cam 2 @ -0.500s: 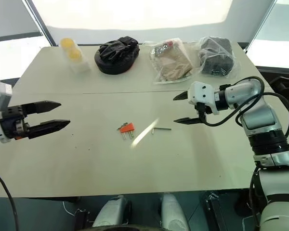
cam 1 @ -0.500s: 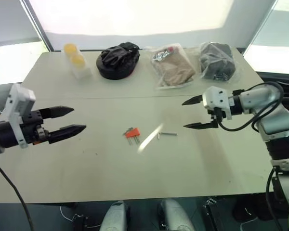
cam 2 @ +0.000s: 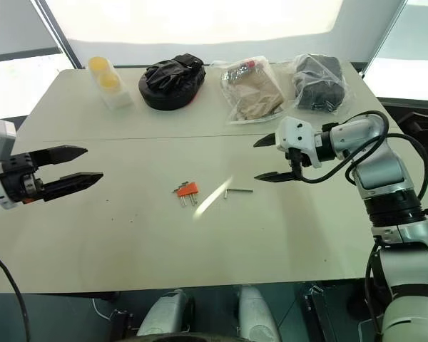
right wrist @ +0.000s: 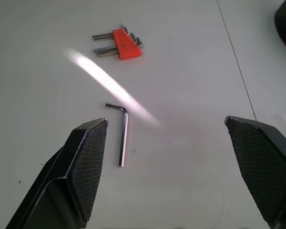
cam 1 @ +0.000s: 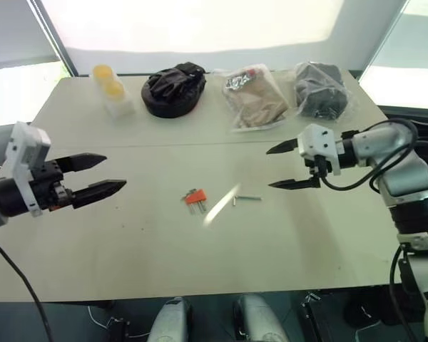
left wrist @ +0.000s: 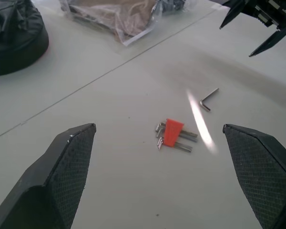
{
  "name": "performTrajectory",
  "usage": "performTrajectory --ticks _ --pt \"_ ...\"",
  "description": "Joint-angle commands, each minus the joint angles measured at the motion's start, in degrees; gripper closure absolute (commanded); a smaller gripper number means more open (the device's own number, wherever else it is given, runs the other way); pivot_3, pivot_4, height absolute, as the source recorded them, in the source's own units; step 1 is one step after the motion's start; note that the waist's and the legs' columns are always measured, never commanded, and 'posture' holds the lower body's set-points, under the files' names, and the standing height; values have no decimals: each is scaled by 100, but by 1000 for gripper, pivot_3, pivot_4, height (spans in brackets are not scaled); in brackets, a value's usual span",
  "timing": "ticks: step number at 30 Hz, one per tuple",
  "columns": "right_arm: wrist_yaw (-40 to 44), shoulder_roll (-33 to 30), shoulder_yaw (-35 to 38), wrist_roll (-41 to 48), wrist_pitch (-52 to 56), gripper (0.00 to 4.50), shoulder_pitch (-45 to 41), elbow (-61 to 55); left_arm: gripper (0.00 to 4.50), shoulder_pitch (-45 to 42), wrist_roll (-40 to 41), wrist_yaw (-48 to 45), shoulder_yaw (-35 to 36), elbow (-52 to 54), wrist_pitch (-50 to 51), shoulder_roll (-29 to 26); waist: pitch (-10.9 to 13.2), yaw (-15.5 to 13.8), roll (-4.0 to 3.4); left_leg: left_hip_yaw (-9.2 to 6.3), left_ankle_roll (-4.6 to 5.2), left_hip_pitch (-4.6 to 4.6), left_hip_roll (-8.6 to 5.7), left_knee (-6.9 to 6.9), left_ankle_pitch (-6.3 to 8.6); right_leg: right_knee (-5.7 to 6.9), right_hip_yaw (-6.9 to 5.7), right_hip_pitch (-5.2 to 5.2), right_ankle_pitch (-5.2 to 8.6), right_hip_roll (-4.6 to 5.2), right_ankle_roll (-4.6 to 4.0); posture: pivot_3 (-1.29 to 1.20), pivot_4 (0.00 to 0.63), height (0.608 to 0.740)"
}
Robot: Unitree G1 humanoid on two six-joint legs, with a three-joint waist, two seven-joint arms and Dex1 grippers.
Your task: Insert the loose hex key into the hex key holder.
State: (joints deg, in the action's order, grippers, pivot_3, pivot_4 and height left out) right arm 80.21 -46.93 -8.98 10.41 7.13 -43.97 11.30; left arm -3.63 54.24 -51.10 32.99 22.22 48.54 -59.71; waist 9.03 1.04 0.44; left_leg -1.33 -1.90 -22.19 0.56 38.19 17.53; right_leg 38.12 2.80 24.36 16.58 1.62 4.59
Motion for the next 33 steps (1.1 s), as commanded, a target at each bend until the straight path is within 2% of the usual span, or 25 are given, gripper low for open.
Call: performTrajectory --ticks 1,12,17,19,24,28,33 --pt "-3 17 164 120 8 388 -165 -109 29 62 62 -23 310 145 -24 24 0 1 0 0 0 0 0 0 0 0 0 0 0 0 0 0 150 740" --pt "20 62 152 82 -15 388 -225 43 29 204 58 42 360 227 12 60 0 -3 0 0 0 0 0 0 0 0 0 0 0 1 0 0 150 740" --pt "-45 278 105 145 24 388 -258 31 29 278 93 124 380 284 27 135 0 8 0 0 0 0 0 0 0 0 0 0 0 1 0 0 150 740" --pt "-90 561 -36 185 125 388 -228 -39 29 382 128 261 373 380 52 285 0 17 0 0 0 0 3 0 0 0 0 1 0 -1 0 0 150 740" --pt "-317 1856 -558 35 96 388 -325 495 29 983 254 544 448 992 111 709 -2 137 3 -2 -1 0 8 -3 0 11 0 7 0 -3 0 0 150 740" --pt "-627 2526 -941 -552 -867 388 -595 1927 29 1187 367 845 632 1268 134 873 -2 123 3 -7 -4 -7 0 0 -2 14 -3 12 -1 7 0 0 150 740" --pt "-963 3071 -1006 -939 -1798 388 -1025 3439 29 1636 628 1152 1004 1689 208 1042 -3 159 4 -5 -7 -10 -3 0 -3 8 -3 12 -1 10 1 0 150 740"
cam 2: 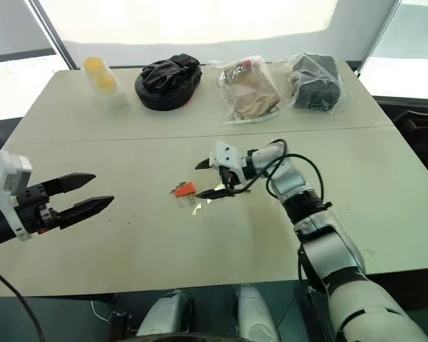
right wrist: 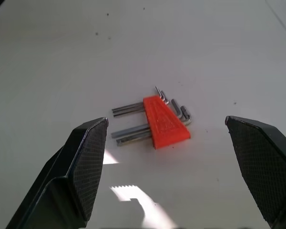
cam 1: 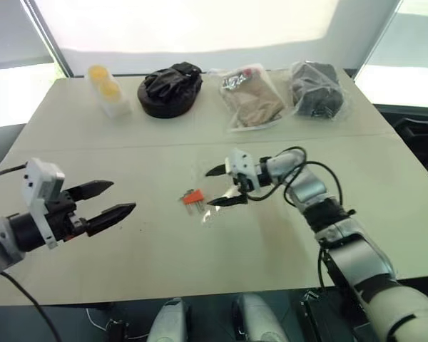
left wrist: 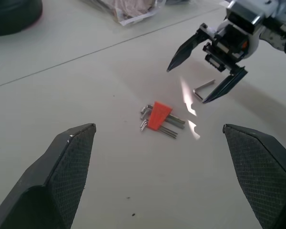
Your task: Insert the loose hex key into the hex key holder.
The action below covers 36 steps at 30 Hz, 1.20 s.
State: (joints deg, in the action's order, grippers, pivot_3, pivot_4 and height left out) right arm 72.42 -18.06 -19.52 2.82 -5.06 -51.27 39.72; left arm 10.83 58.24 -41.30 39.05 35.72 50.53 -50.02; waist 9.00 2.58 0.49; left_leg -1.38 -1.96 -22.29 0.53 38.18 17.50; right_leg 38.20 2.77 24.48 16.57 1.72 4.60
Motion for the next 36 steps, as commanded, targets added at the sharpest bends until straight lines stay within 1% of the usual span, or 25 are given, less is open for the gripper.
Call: performTrajectory --ticks 1,6,11,17,20,24,29,36 --pt "-240 263 65 -227 -718 388 -362 825 29 275 277 223 466 409 19 96 0 8 0 0 0 0 0 -2 0 0 0 1 0 0 0 0 150 740" --pt "-502 530 158 -430 -1218 388 -605 1728 29 618 543 431 767 627 32 118 0 13 0 -2 -3 1 3 -3 -2 2 0 1 0 -4 0 0 150 740" --pt "-612 636 189 -573 -1494 388 -696 2146 29 779 721 546 891 694 0 53 0 5 0 -2 -4 1 2 -2 -2 2 0 0 0 -4 0 0 150 740" --pt "-622 764 220 -699 -1600 388 -648 2255 29 833 800 619 902 701 -33 -40 0 16 0 -2 -4 2 2 -3 -2 2 0 0 0 -6 0 0 150 740" --pt "-521 698 203 -763 -1667 388 -602 2231 29 802 834 635 864 676 -38 -105 0 16 0 -2 -4 3 3 -4 -2 2 0 0 0 -7 0 0 150 740" --pt "-394 636 404 -604 -1484 388 -645 2153 29 777 854 644 802 656 -54 -152 0 8 -1 -2 -4 3 2 -4 -2 2 0 -1 0 -6 0 0 150 740" --pt "-479 528 478 -691 -1469 388 -665 2242 29 717 833 610 694 607 -70 -196 0 7 -1 -2 -4 3 1 -4 -2 1 0 -1 0 -5 0 0 150 740" --pt "-625 560 263 -1001 -1698 388 -341 2299 29 533 761 538 572 442 -67 -308 0 19 -1 -1 -4 4 2 -5 -2 2 0 -1 0 -7 -1 0 150 740"
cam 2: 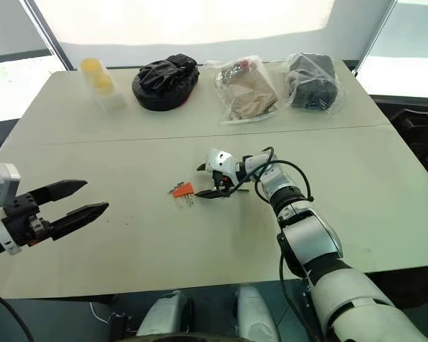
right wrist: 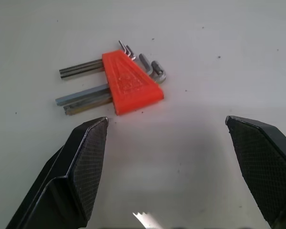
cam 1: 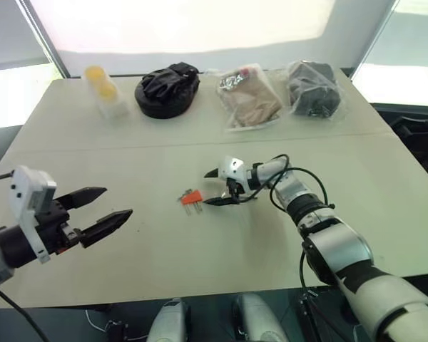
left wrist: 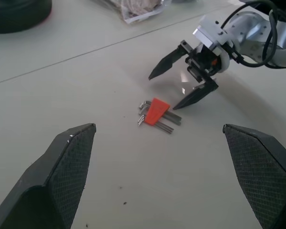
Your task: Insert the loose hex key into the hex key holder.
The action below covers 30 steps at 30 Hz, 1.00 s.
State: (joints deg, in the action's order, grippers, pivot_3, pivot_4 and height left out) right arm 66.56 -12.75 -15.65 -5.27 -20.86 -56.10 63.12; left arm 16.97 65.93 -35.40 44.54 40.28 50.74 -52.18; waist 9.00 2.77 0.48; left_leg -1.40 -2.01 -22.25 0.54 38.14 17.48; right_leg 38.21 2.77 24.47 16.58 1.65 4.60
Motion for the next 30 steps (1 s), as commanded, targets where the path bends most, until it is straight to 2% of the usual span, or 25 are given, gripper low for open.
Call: performTrajectory --ticks 1,11,19,30 --pt "-17 75 -117 -169 -101 388 193 -81 29 -99 -20 -63 6 -25 -92 -111 0 1 0 0 0 2 0 0 0 0 0 -2 0 0 0 0 150 740" --pt "-3 405 -103 -89 135 388 432 -430 29 -260 -87 -144 -12 -165 -76 -229 -2 140 2 -2 0 13 5 -10 0 4 0 -6 0 -6 0 0 150 740" --pt "-81 539 -81 -94 308 388 422 -445 29 -287 -50 -84 -56 -121 -73 -187 -2 141 1 -2 0 19 7 -15 1 6 1 -6 0 -8 0 0 150 740" --pt "-20 608 -123 -153 481 388 426 -392 29 177 -69 -2 63 172 -125 94 -3 140 2 -1 0 24 8 -18 1 6 2 -9 0 -8 -1 0 150 740"
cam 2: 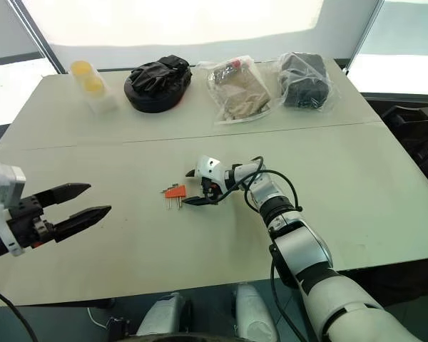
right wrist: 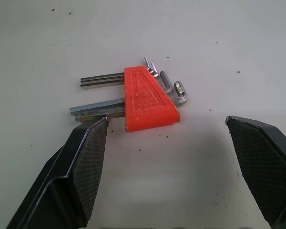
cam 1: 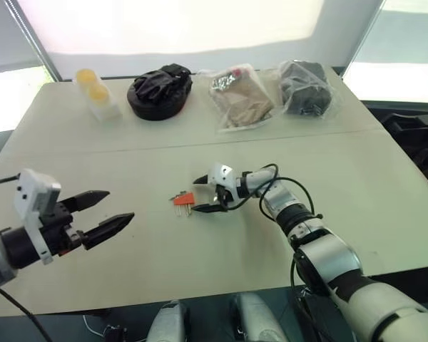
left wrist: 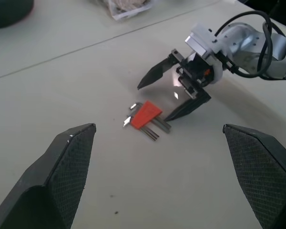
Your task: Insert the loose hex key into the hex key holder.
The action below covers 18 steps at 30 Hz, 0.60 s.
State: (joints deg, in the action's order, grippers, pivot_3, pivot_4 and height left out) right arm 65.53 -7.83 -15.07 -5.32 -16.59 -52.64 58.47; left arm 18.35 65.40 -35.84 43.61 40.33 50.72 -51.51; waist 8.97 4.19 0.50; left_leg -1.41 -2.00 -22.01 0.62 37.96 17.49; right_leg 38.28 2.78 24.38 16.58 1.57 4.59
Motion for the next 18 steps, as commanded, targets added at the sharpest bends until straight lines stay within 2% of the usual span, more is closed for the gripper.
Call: performTrajectory --ticks 1,8,11,15,16,18 --pt "89 116 -189 -157 53 388 75 83 29 66 -26 52 151 191 -137 49 0 -3 0 0 0 0 0 0 0 0 0 -1 0 0 0 0 150 740" --pt "185 134 -305 -266 -62 388 -9 192 29 257 -45 226 160 378 -247 271 0 -1 0 1 0 4 0 -1 0 -1 0 -4 0 1 0 0 150 740" --pt "188 163 -356 -341 -146 1278 -97 308 0 387 -49 287 196 457 -314 384 0 -1 0 1 0 5 0 -2 0 -1 0 -4 0 1 0 0 150 740" --pt "200 183 -423 -440 -238 3231 -204 499 0 549 -70 373 245 544 -415 506 0 12 -1 5 0 46 1 -9 0 -2 1 -40 1 0 -2 0 150 740" --pt "183 190 -436 -465 -248 3511 -219 547 0 581 -68 394 256 559 -442 527 0 8 -1 5 1 70 2 -13 1 -5 1 -64 6 0 -12 0 150 740" --pt "91 189 -466 -547 -316 3511 -238 621 0 625 -46 435 274 578 -482 560 1 -4 -1 3 1 91 3 -22 1 -14 -2 -87 10 -1 -19 0 150 740"
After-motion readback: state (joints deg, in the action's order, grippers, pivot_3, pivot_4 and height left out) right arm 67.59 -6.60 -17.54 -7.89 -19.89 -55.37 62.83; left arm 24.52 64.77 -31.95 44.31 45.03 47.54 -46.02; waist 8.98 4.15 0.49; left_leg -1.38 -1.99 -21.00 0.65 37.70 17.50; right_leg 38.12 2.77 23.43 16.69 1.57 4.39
